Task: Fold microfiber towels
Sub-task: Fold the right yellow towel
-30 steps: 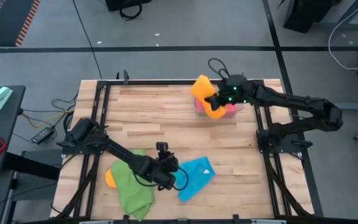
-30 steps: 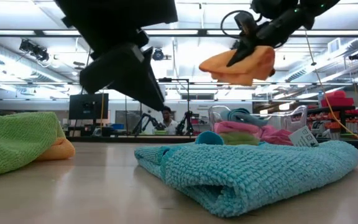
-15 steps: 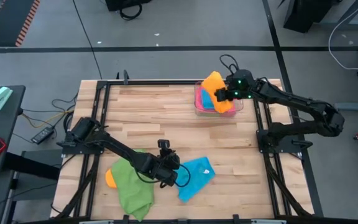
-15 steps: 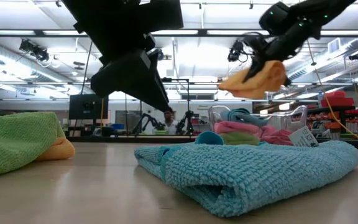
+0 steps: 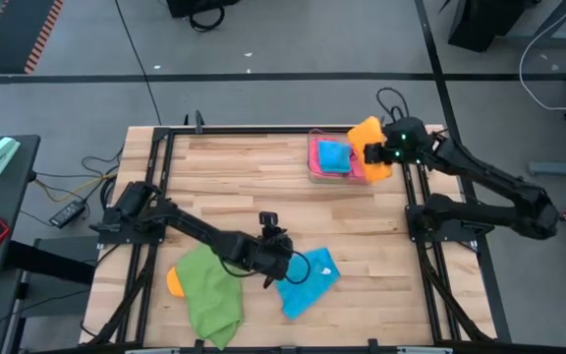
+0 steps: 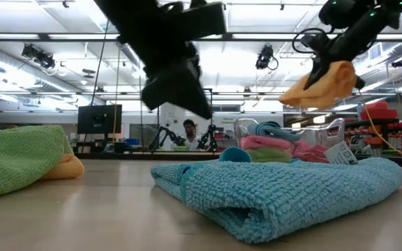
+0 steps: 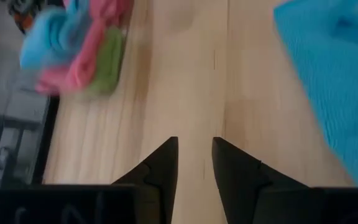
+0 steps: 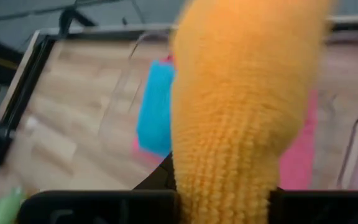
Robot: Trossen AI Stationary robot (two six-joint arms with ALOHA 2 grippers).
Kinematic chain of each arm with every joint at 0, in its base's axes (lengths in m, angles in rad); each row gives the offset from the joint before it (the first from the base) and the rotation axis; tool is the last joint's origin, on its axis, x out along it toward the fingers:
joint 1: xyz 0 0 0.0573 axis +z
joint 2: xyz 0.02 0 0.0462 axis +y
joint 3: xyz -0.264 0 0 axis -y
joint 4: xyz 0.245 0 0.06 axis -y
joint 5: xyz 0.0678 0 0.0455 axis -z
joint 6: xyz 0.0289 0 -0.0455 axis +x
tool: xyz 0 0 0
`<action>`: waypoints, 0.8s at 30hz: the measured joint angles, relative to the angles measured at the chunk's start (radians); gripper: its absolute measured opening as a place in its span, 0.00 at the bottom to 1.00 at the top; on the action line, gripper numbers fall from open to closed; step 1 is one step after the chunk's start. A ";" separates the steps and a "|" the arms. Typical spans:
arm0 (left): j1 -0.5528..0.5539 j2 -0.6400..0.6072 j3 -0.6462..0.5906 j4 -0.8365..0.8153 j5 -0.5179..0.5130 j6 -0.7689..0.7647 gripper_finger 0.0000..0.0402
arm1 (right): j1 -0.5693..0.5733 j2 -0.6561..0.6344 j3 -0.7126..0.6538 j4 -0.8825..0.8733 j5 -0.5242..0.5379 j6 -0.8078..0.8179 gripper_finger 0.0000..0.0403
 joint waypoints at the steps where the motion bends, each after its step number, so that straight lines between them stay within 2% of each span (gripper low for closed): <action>1: 0.006 0.000 0.000 0.029 0.001 0.030 0.27 | 0.020 -0.009 -0.011 -0.004 0.000 0.001 0.09; 7: 0.036 0.000 0.000 0.117 0.013 0.124 0.27 | 0.222 -0.066 -0.133 0.027 0.022 -0.012 0.09; 12: 0.045 0.000 0.000 0.184 0.026 0.150 0.27 | 0.422 -0.089 -0.228 0.203 0.152 0.006 0.09; 17: 0.046 0.000 0.000 0.287 0.035 0.222 0.26 | 0.560 -0.070 -0.239 0.285 0.301 -0.042 0.09; 24: 0.045 0.000 0.000 0.347 0.038 0.286 0.26 | 0.755 0.045 -0.239 0.383 0.486 -0.062 0.09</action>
